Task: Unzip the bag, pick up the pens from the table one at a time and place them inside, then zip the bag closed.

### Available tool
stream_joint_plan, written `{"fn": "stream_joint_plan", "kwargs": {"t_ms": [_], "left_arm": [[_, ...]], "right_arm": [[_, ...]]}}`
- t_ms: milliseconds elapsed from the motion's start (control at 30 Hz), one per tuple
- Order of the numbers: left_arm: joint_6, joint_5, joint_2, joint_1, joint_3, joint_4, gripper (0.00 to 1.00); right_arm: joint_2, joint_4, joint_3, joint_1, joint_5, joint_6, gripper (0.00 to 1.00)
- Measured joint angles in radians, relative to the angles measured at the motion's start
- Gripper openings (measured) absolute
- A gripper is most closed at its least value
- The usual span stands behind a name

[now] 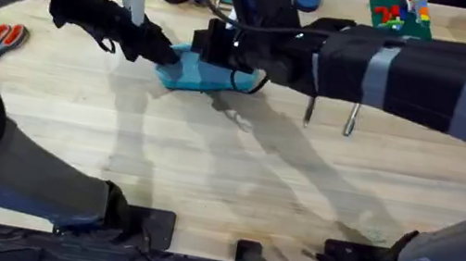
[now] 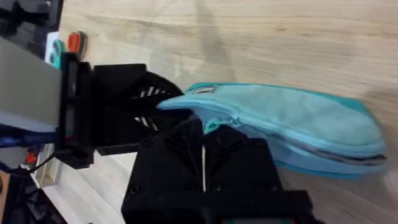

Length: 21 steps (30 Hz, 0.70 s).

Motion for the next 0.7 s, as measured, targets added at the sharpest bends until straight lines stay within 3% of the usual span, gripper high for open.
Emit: {"fn": "stream_joint_plan", "kwargs": {"t_ms": [700], "left_arm": [[0.001,-0.010,0.000,0.011,0.000,-0.004,0.042]], "right_arm": [[0.050,0.164,0.002,0.078,0.018,0.012,0.031]]}}
